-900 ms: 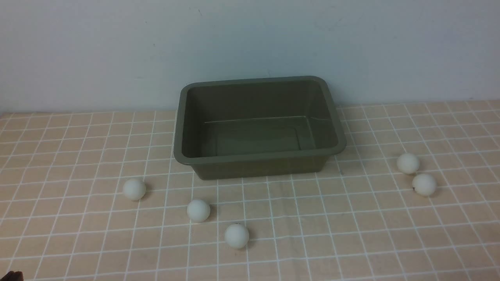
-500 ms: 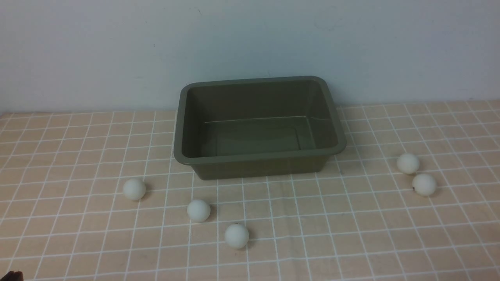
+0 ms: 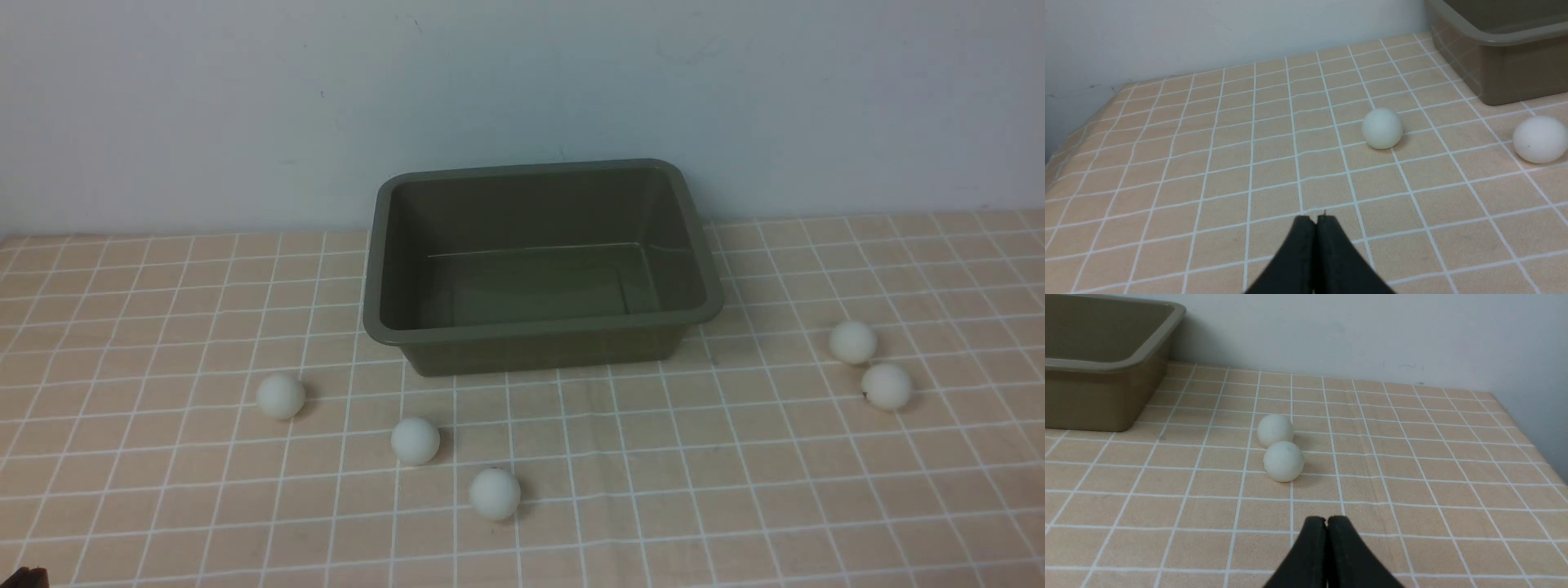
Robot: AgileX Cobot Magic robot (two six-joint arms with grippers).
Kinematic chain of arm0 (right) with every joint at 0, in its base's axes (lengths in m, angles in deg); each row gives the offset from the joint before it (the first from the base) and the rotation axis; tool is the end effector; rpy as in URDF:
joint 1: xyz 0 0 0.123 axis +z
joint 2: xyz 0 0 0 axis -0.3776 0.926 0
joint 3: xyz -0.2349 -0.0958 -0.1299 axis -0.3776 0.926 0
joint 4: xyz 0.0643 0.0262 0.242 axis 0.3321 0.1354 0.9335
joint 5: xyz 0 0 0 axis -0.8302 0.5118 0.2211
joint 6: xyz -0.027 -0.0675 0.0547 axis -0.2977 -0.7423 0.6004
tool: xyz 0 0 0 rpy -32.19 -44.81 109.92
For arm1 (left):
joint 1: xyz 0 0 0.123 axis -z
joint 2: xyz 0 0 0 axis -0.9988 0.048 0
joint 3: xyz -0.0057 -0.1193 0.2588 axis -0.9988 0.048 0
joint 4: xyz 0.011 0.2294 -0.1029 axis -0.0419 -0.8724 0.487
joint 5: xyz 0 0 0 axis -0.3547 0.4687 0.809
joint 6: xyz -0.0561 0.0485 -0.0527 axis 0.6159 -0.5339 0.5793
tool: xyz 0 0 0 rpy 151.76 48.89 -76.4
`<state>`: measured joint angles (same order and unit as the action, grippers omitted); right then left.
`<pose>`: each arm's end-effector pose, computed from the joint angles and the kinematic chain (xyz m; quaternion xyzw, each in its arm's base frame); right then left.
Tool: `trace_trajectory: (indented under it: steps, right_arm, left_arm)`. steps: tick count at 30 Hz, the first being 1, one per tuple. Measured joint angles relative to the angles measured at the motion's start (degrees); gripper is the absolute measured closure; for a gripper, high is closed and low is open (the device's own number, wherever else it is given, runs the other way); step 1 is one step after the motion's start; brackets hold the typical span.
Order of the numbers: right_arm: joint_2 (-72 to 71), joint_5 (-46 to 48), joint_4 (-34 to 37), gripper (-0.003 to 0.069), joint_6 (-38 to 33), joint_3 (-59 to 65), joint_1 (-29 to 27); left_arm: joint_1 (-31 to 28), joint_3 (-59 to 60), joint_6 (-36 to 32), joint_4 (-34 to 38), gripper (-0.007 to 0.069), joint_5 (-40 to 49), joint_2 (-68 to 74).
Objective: Put the table tennis balls into the box on the light coffee tablecloth.
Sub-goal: 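Reach for and grasp a ping pong ball on the table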
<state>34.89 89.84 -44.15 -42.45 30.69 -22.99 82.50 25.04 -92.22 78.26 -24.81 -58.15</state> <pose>0.0533 -0.0043 0.1710 -0.0104 0.8063 -0.0395 0.5901 0.0538 -0.0009 0.1742 0.0391 0.7907 0.0438 0.6094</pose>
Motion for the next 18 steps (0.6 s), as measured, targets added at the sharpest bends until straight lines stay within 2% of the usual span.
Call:
trace_trajectory:
  steps: [9, 15, 18]
  right_arm:
    - [-0.02, 0.02, -0.74, 0.0677, 0.0, 0.0, 0.0]
    - [-0.02, 0.43, -6.55, 0.0677, 0.0, 0.0, 0.0]
    - [-0.02, 0.47, -7.68, 0.0677, 0.0, 0.0, 0.0]
  left_arm:
    - [0.0, 0.0, 0.0, 0.0, 0.0693, 0.0, 0.0]
    - [0.0, 0.0, 0.0, 0.0, 0.0693, 0.0, 0.0]
    - [0.0, 0.0, 0.72, 2.2, 0.0693, 0.0, 0.0]
